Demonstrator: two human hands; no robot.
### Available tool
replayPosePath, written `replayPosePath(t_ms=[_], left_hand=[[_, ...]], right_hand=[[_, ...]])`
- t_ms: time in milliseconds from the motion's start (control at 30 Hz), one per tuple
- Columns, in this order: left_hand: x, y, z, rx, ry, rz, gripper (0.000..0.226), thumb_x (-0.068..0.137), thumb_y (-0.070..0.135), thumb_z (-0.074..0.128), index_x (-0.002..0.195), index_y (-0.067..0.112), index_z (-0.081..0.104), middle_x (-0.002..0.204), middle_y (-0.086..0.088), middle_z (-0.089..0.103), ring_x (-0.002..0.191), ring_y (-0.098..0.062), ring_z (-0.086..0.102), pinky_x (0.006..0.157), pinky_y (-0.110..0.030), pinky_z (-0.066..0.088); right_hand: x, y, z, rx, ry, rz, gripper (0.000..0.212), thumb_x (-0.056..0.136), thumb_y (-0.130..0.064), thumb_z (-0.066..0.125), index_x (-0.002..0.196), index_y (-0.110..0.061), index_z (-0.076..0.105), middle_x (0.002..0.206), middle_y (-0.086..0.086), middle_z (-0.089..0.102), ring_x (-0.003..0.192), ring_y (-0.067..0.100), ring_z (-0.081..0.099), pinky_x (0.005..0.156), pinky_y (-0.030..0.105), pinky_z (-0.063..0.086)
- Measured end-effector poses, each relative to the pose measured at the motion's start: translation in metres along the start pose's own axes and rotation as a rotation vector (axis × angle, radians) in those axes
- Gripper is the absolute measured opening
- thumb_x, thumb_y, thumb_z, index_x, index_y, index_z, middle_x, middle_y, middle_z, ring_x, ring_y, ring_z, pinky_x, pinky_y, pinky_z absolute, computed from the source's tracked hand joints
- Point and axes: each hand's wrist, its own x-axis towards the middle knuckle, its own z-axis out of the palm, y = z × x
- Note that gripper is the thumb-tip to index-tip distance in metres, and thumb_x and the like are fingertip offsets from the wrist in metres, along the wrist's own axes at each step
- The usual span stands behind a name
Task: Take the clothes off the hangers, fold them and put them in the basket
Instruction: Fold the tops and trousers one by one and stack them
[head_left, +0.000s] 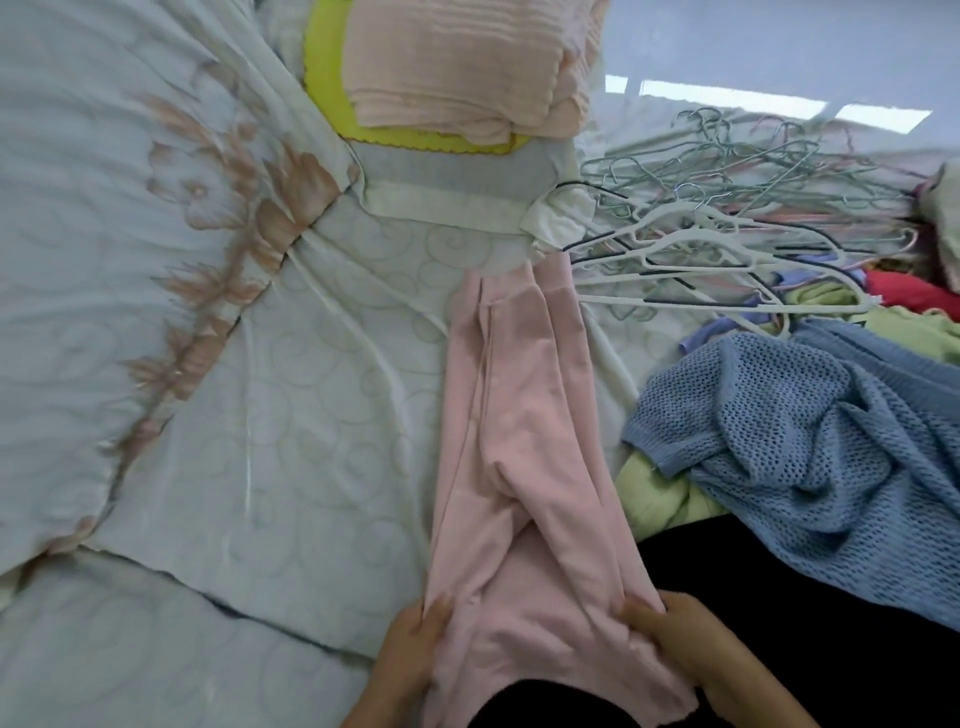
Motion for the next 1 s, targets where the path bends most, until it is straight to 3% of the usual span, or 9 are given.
replayPosePath(t_ms=[100, 200, 300, 467, 533, 633, 700, 833, 1000], left_hand=[[-0.015, 0.009, -0.029, 0.082, -0.117, 0.017, 0.050, 0.080, 0.059, 0.056, 0.107, 0.017, 0.065, 0.116, -0.008, 0.062, 0.102, -0.013, 0.052, 0.078, -0.015, 0.033], [-0.003, 0.033, -0.048, -0.277, -0.194, 0.031, 0.085, 0.033, 0.073, 0.076, 0.086, 0.007, 0.071, 0.094, -0.009, 0.071, 0.085, -0.022, 0.065, 0.079, -0.029, 0.051], [0.028, 0.094, -0.059, -0.545, -0.283, -0.021, 0.040, 0.088, 0.034, 0.058, 0.106, -0.002, 0.065, 0.085, -0.017, 0.072, 0.068, -0.024, 0.068, 0.053, -0.029, 0.055], [0.101, 0.199, -0.075, -0.590, -0.305, 0.071, 0.030, 0.095, 0.006, 0.041, 0.117, -0.005, 0.058, 0.108, -0.019, 0.062, 0.069, -0.016, 0.066, 0.053, -0.020, 0.053], [0.134, 0.226, -0.074, -0.561, -0.308, 0.089, 0.032, 0.099, 0.019, 0.039, 0.109, -0.001, 0.061, 0.104, -0.017, 0.064, 0.071, -0.015, 0.066, 0.057, -0.021, 0.055], [0.169, 0.253, -0.071, -0.573, -0.247, 0.086, 0.058, 0.098, 0.052, 0.025, 0.093, 0.004, 0.059, 0.073, -0.011, 0.069, 0.057, -0.018, 0.067, 0.049, -0.023, 0.054], [0.183, 0.248, -0.067, -0.613, -0.099, 0.097, 0.046, 0.099, 0.045, 0.029, 0.088, 0.008, 0.054, 0.072, -0.011, 0.067, 0.059, -0.018, 0.065, 0.053, -0.025, 0.053], [0.193, 0.187, -0.044, -0.224, -0.034, 0.079, 0.035, 0.088, 0.046, 0.056, 0.083, 0.011, 0.058, 0.089, -0.007, 0.061, 0.074, -0.019, 0.056, 0.069, -0.031, 0.046], [0.173, 0.167, -0.019, -0.031, 0.007, 0.070, 0.030, 0.091, 0.043, 0.053, 0.080, 0.015, 0.048, 0.080, -0.004, 0.057, 0.081, -0.020, 0.053, 0.073, -0.030, 0.037]], right_hand=[[-0.020, -0.012, -0.011, 0.096, -0.175, 0.019, 0.013, 0.078, -0.014, 0.072, 0.086, -0.004, 0.074, 0.080, 0.008, 0.074, 0.071, 0.013, 0.069, 0.057, 0.017, 0.051], [-0.009, -0.041, -0.018, 0.268, -0.194, 0.037, 0.020, 0.082, -0.015, 0.064, 0.090, 0.003, 0.070, 0.085, 0.021, 0.071, 0.072, 0.025, 0.067, 0.059, 0.025, 0.053], [0.017, -0.095, -0.023, 0.427, -0.176, 0.040, 0.019, 0.083, -0.020, 0.060, 0.085, -0.003, 0.067, 0.072, 0.014, 0.070, 0.066, 0.024, 0.065, 0.061, 0.029, 0.052], [0.090, -0.194, -0.041, 0.416, -0.118, -0.042, 0.036, 0.087, -0.025, 0.061, 0.116, -0.003, 0.062, 0.093, 0.009, 0.071, 0.083, 0.024, 0.065, 0.076, 0.037, 0.053], [0.117, -0.222, -0.046, 0.409, -0.125, -0.028, 0.050, 0.080, -0.034, 0.067, 0.120, -0.004, 0.060, 0.099, 0.010, 0.068, 0.081, 0.020, 0.063, 0.066, 0.032, 0.054], [0.150, -0.246, -0.049, 0.586, -0.125, -0.076, 0.054, 0.090, -0.057, 0.042, 0.093, -0.007, 0.061, 0.070, 0.003, 0.061, 0.051, 0.009, 0.050, 0.046, 0.018, 0.037], [0.164, -0.245, -0.045, 0.652, 0.004, -0.120, 0.047, 0.096, -0.049, 0.039, 0.088, -0.007, 0.059, 0.072, 0.004, 0.065, 0.054, 0.010, 0.052, 0.055, 0.021, 0.037], [0.182, -0.181, -0.023, 0.170, 0.406, -0.230, 0.054, 0.080, -0.049, 0.060, 0.100, 0.001, 0.063, 0.091, 0.009, 0.065, 0.083, 0.019, 0.059, 0.075, 0.032, 0.047], [0.167, -0.143, 0.020, 0.195, 0.346, -0.182, 0.045, 0.075, -0.043, 0.071, 0.103, -0.010, 0.057, 0.102, 0.010, 0.065, 0.095, 0.024, 0.061, 0.085, 0.042, 0.051]])
